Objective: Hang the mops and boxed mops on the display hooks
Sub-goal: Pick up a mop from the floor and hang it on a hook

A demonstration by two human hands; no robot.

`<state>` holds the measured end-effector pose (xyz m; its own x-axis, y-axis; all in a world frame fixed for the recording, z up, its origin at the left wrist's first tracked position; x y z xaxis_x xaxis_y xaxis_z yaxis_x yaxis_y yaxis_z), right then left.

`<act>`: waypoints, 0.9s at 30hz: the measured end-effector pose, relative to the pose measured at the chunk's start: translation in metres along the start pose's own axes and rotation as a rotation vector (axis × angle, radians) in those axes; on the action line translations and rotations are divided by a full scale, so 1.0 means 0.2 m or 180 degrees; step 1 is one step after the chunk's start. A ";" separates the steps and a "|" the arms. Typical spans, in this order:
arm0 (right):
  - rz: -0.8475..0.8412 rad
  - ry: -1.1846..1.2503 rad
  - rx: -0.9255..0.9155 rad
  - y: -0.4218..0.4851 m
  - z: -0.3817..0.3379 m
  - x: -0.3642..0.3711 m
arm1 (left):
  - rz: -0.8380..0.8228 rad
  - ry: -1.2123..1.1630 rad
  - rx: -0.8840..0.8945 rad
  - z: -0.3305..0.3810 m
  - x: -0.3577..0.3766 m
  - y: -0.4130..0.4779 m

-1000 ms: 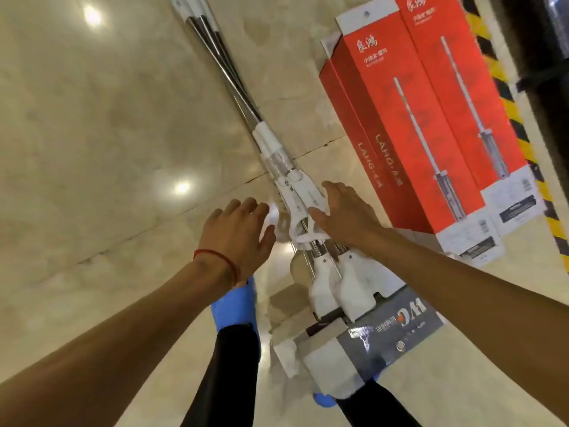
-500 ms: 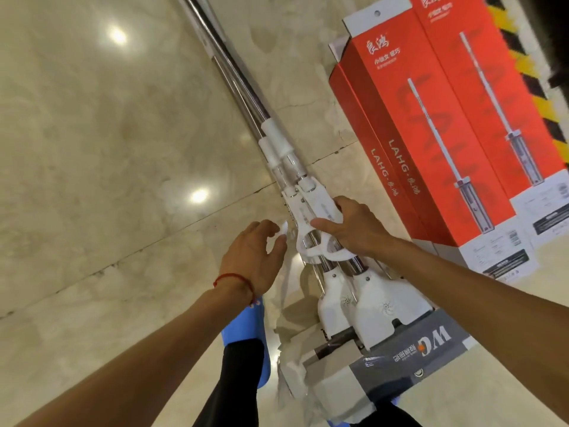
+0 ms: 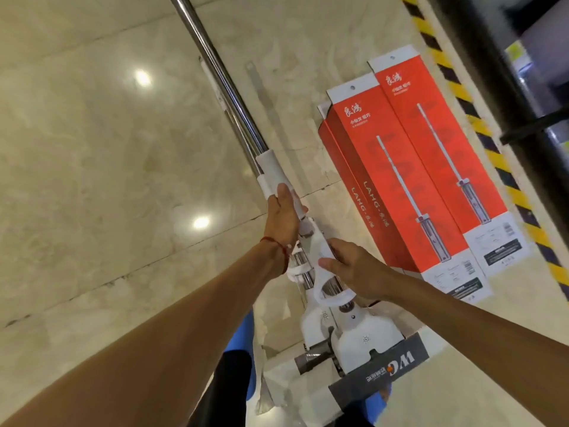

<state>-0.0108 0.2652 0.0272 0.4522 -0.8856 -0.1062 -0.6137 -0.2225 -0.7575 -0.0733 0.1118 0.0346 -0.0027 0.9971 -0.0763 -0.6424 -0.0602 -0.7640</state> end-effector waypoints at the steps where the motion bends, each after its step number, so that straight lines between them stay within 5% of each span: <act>1: -0.0019 -0.0041 0.0009 -0.03 0.00 -0.01 | 0.0055 0.0072 0.0102 0.01 0.02 -0.04; 11: 0.0435 -0.0439 -0.0641 -0.63 -0.36 -0.30 | 0.0158 0.0633 0.0759 0.13 0.16 -0.61; 27: 0.1229 0.1135 -0.1918 -1.81 -0.98 -0.34 | -0.0876 0.2003 0.1509 0.42 0.15 -1.72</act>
<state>0.0534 0.3263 0.4339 -0.0355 -0.9994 -0.0005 -0.9749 0.0347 -0.2201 0.0827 0.1655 0.3488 0.5399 0.7524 -0.3775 -0.8124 0.3482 -0.4678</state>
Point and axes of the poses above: each hand's wrist, its own y-axis towards the middle knuckle, its own x-axis out of the palm, z = x × y, the point moved 3 cm from there along y, towards the middle knuckle, and after that the axes turned 11 degrees about y, right-handed, at the moved point
